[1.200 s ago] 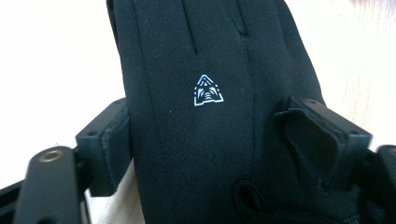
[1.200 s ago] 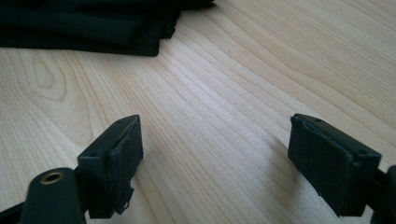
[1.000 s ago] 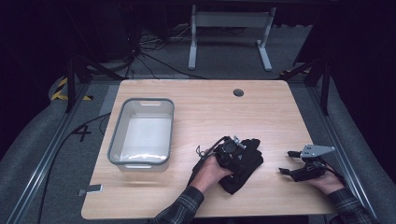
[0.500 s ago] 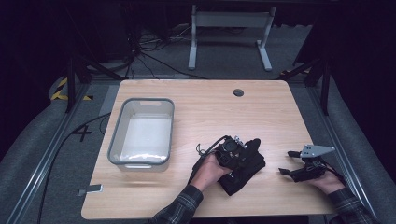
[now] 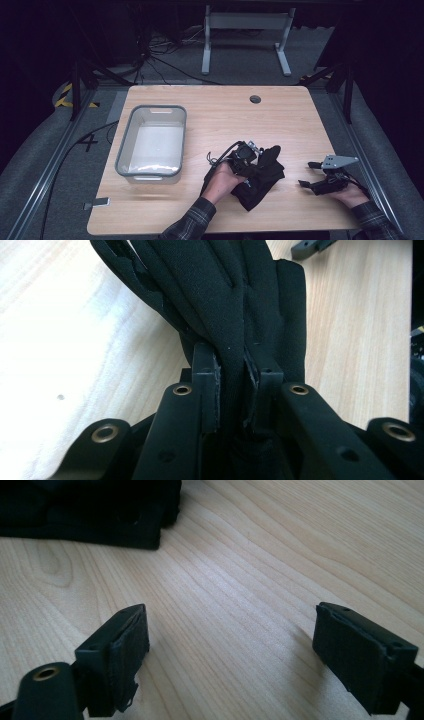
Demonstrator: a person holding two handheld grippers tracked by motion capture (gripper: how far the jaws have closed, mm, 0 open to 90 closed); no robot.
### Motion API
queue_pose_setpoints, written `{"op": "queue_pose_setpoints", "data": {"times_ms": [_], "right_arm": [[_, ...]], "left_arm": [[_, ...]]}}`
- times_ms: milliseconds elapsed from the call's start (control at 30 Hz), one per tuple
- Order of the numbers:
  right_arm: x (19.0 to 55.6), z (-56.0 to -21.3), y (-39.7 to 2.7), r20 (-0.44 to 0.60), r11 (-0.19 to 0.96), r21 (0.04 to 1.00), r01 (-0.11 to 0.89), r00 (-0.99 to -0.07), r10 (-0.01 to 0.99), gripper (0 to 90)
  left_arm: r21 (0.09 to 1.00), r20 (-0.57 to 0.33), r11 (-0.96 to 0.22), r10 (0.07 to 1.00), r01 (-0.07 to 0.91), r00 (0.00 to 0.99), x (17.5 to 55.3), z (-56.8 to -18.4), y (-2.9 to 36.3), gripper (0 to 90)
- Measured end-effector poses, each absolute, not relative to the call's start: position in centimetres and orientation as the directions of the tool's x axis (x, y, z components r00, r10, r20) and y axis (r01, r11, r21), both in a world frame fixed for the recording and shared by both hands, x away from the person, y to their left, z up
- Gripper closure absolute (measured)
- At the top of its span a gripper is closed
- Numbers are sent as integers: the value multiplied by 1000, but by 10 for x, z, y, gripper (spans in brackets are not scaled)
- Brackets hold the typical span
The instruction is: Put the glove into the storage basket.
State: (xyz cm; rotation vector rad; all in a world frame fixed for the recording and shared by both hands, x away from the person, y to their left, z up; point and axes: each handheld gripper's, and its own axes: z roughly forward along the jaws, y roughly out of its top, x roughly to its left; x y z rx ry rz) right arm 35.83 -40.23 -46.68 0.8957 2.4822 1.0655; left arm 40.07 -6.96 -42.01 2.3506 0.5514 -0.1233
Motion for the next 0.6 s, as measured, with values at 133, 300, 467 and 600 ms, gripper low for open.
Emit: {"op": "queue_pose_setpoints", "data": {"times_ms": [133,300,467,600], "right_arm": [[358,-467,-402,-24,532,731,428,-763,646,154],[358,-467,-402,-23,532,731,428,-763,646,154],[358,-467,-402,-24,532,731,428,-763,646,154],[358,-467,-402,-23,532,731,428,-763,647,154]], "left_arm": [[645,-225,-642,360,415,905,399,-410,-64,789],[663,-209,-628,366,406,907,395,-398,-59,788],[690,-192,-604,379,399,905,394,-382,-49,788],[698,-167,-597,403,397,900,395,-368,-39,788]]}}
